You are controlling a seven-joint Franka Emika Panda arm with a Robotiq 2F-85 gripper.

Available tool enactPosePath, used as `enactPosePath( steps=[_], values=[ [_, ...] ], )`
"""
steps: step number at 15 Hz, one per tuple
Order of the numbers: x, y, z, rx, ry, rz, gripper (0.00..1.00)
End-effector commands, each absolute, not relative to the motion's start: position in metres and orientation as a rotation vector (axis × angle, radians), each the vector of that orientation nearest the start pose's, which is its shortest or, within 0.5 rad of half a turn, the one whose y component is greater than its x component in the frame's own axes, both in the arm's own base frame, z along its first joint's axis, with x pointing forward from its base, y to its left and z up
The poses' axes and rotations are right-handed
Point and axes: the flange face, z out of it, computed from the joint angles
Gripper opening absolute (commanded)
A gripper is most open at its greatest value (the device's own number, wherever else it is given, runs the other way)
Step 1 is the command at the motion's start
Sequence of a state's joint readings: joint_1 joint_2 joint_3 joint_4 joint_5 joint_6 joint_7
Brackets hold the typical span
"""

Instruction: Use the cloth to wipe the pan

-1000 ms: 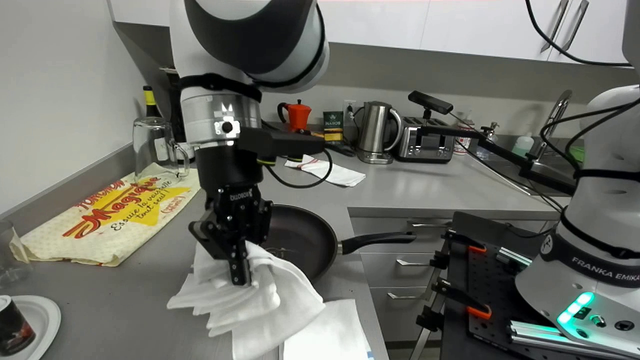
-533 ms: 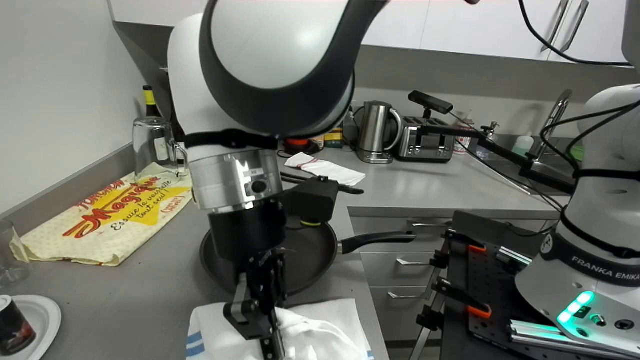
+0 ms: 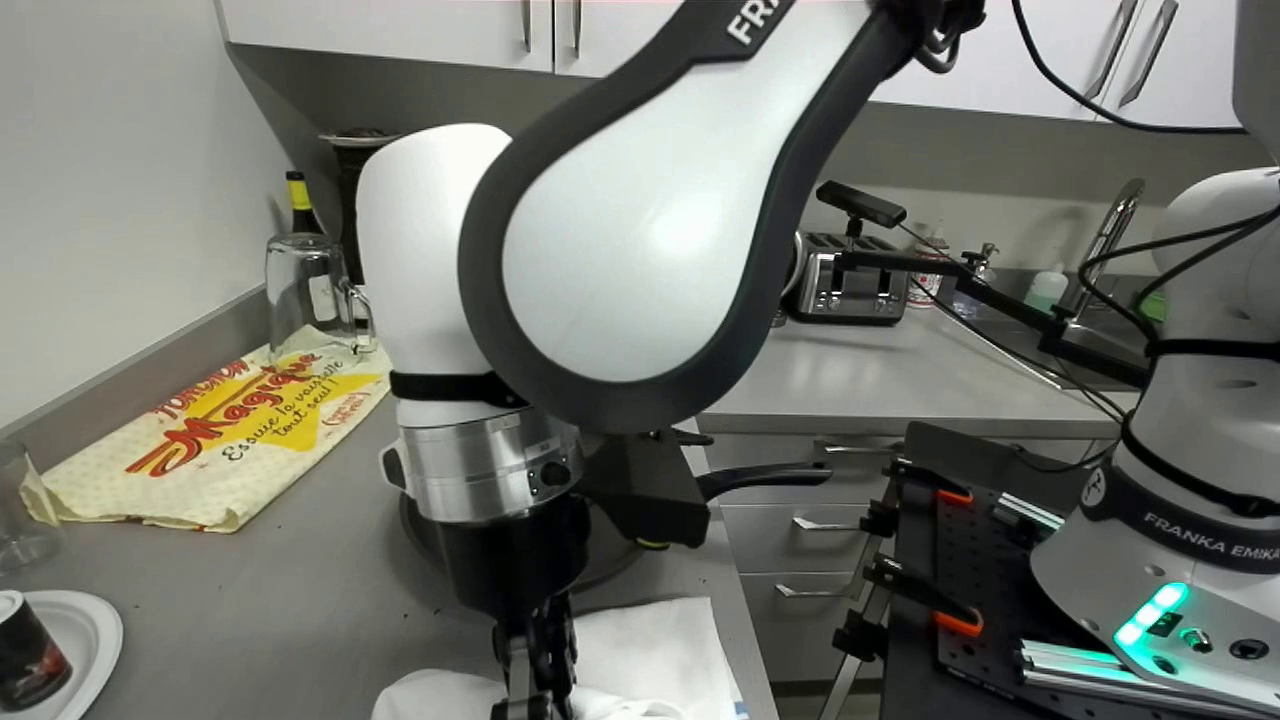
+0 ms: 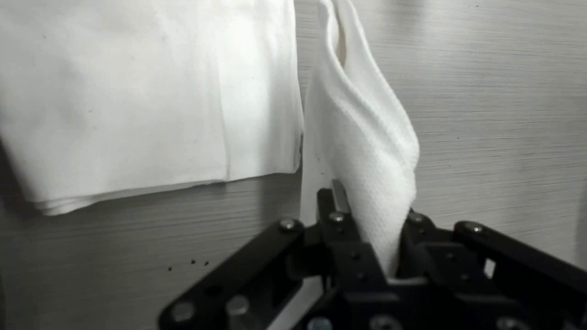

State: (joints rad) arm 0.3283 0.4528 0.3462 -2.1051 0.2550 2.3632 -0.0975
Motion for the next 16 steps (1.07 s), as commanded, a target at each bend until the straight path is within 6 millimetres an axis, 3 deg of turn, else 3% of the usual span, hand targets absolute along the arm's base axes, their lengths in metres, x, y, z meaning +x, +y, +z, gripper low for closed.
enactPosePath(
  steps=[1, 10, 11, 12, 16],
  values=[
    [0.448, 0.351, 0.190, -2.765, -0.836, 0.319, 0.04],
    [0.505, 0.329, 0.190, -2.806, -0.764, 0.228, 0.04],
    [0.509, 0.326, 0.190, -2.809, -0.750, 0.226, 0.41],
    [0.513, 0.324, 0.191, -2.811, -0.745, 0.230, 0.42],
    [0.517, 0.313, 0.194, -2.817, -0.701, 0.249, 0.71]
  ],
)
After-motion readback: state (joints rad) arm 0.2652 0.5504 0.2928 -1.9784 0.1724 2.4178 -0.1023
